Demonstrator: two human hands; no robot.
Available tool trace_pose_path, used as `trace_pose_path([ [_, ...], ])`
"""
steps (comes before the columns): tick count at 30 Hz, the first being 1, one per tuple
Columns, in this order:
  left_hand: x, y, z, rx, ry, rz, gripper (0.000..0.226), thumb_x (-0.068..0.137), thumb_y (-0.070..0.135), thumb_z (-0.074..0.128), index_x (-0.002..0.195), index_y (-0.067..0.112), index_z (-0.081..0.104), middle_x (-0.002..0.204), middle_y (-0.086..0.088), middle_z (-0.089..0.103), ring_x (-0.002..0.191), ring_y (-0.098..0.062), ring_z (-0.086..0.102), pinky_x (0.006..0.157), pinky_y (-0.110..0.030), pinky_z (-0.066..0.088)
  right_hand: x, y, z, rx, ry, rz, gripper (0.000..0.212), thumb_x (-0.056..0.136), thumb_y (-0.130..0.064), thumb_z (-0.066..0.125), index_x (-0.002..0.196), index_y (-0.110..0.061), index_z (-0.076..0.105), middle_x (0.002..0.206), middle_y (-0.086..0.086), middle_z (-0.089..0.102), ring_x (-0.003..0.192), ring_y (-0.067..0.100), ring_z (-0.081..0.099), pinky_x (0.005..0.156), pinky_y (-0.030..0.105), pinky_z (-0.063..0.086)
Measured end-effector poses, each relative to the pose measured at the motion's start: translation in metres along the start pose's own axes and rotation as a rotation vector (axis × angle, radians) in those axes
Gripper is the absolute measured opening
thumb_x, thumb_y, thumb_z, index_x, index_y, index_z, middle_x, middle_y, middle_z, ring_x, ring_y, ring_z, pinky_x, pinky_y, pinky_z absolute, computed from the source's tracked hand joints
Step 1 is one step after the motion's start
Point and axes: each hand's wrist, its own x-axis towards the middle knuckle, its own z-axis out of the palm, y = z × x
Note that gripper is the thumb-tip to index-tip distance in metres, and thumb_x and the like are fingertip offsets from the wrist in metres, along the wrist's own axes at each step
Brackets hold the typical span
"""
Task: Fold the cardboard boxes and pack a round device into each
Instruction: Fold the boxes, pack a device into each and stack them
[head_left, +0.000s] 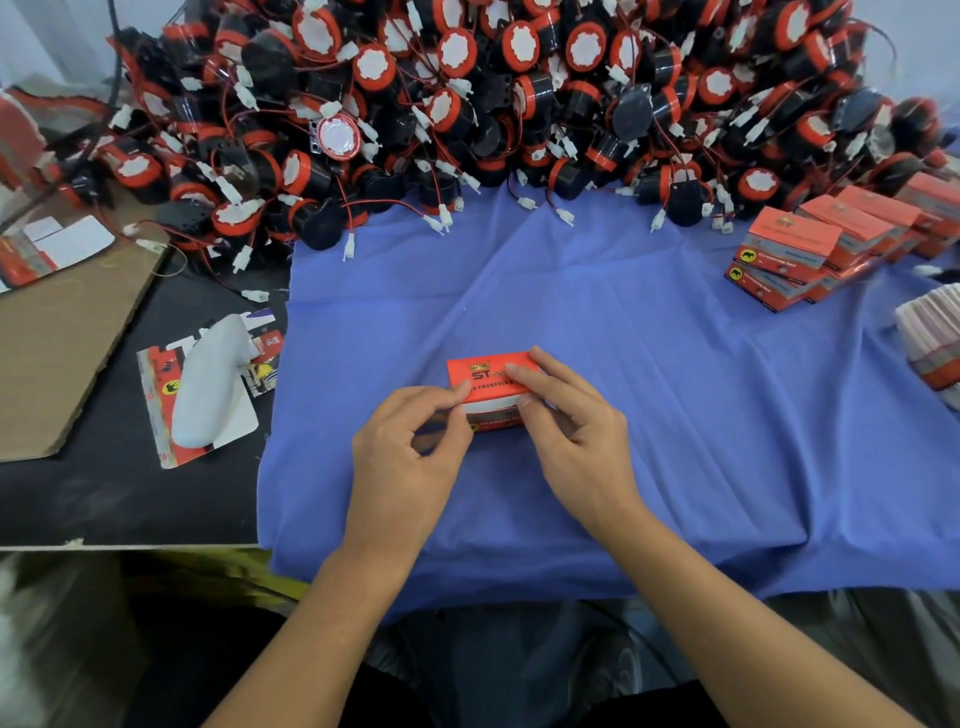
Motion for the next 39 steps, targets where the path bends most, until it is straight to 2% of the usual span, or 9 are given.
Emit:
trace_pose_path([
  [9, -0.005, -0.005, 0.004, 0.177, -0.01, 0.09, 0.017, 0.089, 0.013, 0.078, 0.106, 0.011, 0.075, 0.118, -0.002, 0.059, 0.101, 0.01, 0.061, 0.089, -0.016, 0.055, -0.001, 0.003, 0.004, -0.054, -0.01, 0.003, 0.036, 0.094, -0.018, 0.06, 0.115, -0.044, 0.074, 0.149, -0.011, 0.056, 0.108, -0.006, 0.066, 0.082, 0.012, 0.053],
  [13, -0.008, -0.007, 0.004, 0.28, -0.022, 0.124, 0.019, 0.096, 0.015, 0.07, 0.114, 0.013, 0.074, 0.134, -0.006, 0.048, 0.102, -0.018, 0.064, 0.091, -0.036, 0.057, -0.006, 0.001, 0.004, -0.282, -0.083, -0.076, 0.045, 0.093, -0.018, 0.058, 0.134, -0.034, 0.067, 0.156, -0.01, 0.047, 0.083, -0.003, 0.066, 0.072, 0.007, 0.046],
  [15, -0.008, -0.008, 0.005, 0.342, -0.018, 0.17, 0.021, 0.099, 0.014, 0.067, 0.118, 0.016, 0.074, 0.134, -0.005, 0.049, 0.103, -0.019, 0.06, 0.092, -0.034, 0.053, -0.008, -0.002, 0.006, -0.386, -0.115, -0.109, 0.051, 0.092, -0.014, 0.056, 0.14, -0.027, 0.063, 0.159, -0.004, 0.043, 0.089, 0.001, 0.066, 0.079, 0.008, 0.046],
  [17, -0.009, -0.008, 0.006, 0.393, 0.001, 0.201, 0.022, 0.099, 0.014, 0.064, 0.118, 0.013, 0.075, 0.131, -0.01, 0.054, 0.109, -0.023, 0.059, 0.097, -0.028, 0.048, -0.01, -0.005, 0.007, -0.49, -0.136, -0.151, 0.056, 0.091, -0.01, 0.055, 0.145, -0.02, 0.059, 0.162, 0.003, 0.04, 0.114, 0.016, 0.067, 0.092, 0.026, 0.054],
  [21, -0.011, -0.009, 0.009, 0.561, 0.01, 0.227, 0.026, 0.092, 0.003, 0.074, 0.117, 0.009, 0.074, 0.129, -0.014, 0.062, 0.115, -0.035, 0.057, 0.099, -0.03, 0.042, -0.015, -0.007, 0.014, -0.723, -0.161, -0.223, 0.063, 0.09, -0.001, 0.06, 0.151, -0.011, 0.05, 0.163, 0.009, 0.036, 0.148, 0.025, 0.042, 0.099, 0.039, 0.054],
  [24, -0.011, -0.011, 0.009, 0.619, 0.003, 0.275, 0.029, 0.089, 0.0, 0.076, 0.117, 0.007, 0.073, 0.126, -0.013, 0.063, 0.115, -0.033, 0.054, 0.101, -0.032, 0.043, -0.017, -0.005, 0.016, -0.844, -0.088, -0.325, 0.065, 0.081, 0.002, 0.069, 0.144, -0.003, 0.056, 0.155, 0.015, 0.049, 0.141, 0.03, 0.05, 0.086, 0.036, 0.06],
  [30, -0.012, -0.012, 0.009, 0.571, -0.011, 0.268, 0.031, 0.094, 0.001, 0.065, 0.124, 0.007, 0.071, 0.13, -0.015, 0.061, 0.12, -0.033, 0.054, 0.103, -0.037, 0.042, -0.017, -0.002, 0.018, -0.864, -0.107, -0.343, 0.075, 0.079, 0.002, 0.065, 0.151, 0.0, 0.045, 0.161, 0.017, 0.038, 0.148, 0.032, 0.041, 0.111, 0.048, 0.048],
  [34, -0.014, -0.008, 0.006, 0.523, -0.079, 0.238, 0.044, 0.097, 0.017, 0.042, 0.134, 0.013, 0.065, 0.14, -0.014, 0.057, 0.131, -0.031, 0.047, 0.11, -0.037, 0.037, -0.018, -0.001, 0.019, -0.807, -0.102, -0.437, 0.07, 0.076, 0.008, 0.062, 0.145, 0.002, 0.053, 0.154, 0.017, 0.048, 0.146, 0.034, 0.043, 0.11, 0.045, 0.049],
  [39, -0.015, -0.004, 0.011, 0.554, -0.006, 0.252, 0.032, 0.09, -0.007, 0.065, 0.12, 0.001, 0.071, 0.121, -0.013, 0.066, 0.112, -0.034, 0.058, 0.101, -0.034, 0.044, -0.018, -0.001, 0.018, -0.776, -0.088, -0.434, 0.063, 0.078, 0.005, 0.062, 0.14, -0.001, 0.06, 0.149, 0.012, 0.056, 0.144, 0.03, 0.046, 0.11, 0.037, 0.05],
])
